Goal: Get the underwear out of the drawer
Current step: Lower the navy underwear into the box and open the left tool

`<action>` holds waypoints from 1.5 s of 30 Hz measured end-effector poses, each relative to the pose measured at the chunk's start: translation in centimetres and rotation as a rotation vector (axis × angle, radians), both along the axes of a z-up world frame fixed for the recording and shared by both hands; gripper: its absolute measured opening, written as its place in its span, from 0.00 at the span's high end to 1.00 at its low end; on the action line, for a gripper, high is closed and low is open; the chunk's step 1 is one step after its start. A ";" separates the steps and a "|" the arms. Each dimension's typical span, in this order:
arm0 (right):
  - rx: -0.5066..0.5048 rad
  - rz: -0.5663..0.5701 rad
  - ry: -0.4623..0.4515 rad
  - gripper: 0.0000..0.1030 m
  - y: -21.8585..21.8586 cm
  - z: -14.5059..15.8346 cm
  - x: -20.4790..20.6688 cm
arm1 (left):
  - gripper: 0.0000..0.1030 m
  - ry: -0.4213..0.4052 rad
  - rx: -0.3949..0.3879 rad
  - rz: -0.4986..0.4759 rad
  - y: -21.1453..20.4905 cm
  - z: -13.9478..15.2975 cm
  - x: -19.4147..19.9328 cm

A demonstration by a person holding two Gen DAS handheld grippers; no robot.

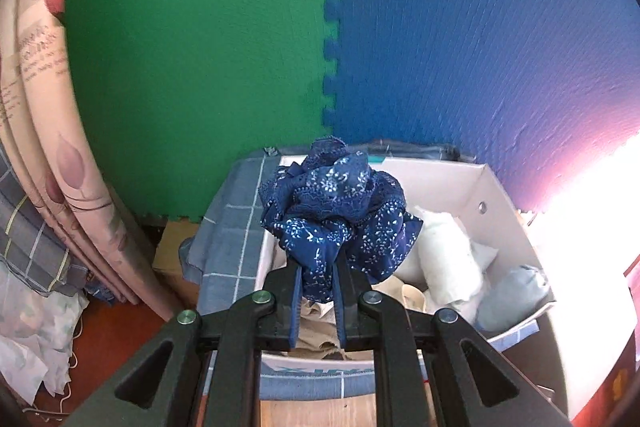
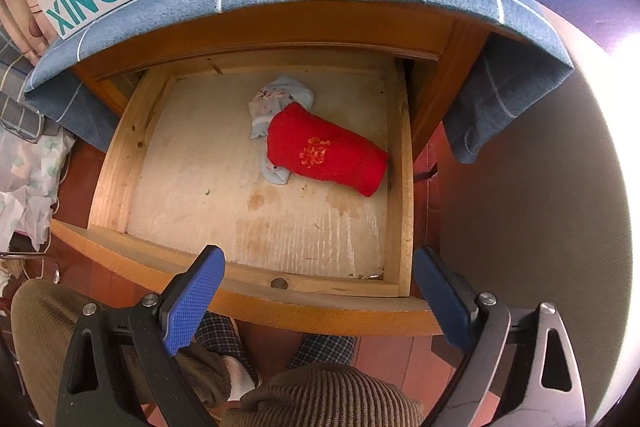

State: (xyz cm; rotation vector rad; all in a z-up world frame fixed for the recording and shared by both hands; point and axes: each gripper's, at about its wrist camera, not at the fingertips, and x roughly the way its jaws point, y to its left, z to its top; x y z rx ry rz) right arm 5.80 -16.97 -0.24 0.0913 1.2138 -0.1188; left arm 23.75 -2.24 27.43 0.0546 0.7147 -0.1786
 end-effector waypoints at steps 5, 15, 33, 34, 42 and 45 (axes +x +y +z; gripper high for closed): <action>0.010 0.001 0.002 0.09 -0.1 -0.1 0.1 | 0.88 0.072 0.031 0.001 -0.9 -3.1 2.2; 0.020 0.001 0.000 0.09 -0.3 -0.3 0.3 | 0.87 0.146 0.097 0.015 -1.2 -7.0 4.1; 0.017 0.003 0.003 0.10 -0.2 -0.4 0.4 | 0.69 0.111 0.090 0.025 -0.5 -5.6 2.5; 0.018 0.003 0.003 0.10 -0.3 -0.4 0.4 | 0.67 0.098 0.091 0.026 -0.3 -5.3 2.1; 0.012 0.007 0.013 0.12 -0.3 -0.4 0.6 | 0.53 -0.011 0.076 0.044 2.8 -3.0 -2.9; 0.009 0.007 0.013 0.13 -0.3 -0.4 0.7 | 0.50 -0.027 0.068 0.034 4.2 -3.3 -5.2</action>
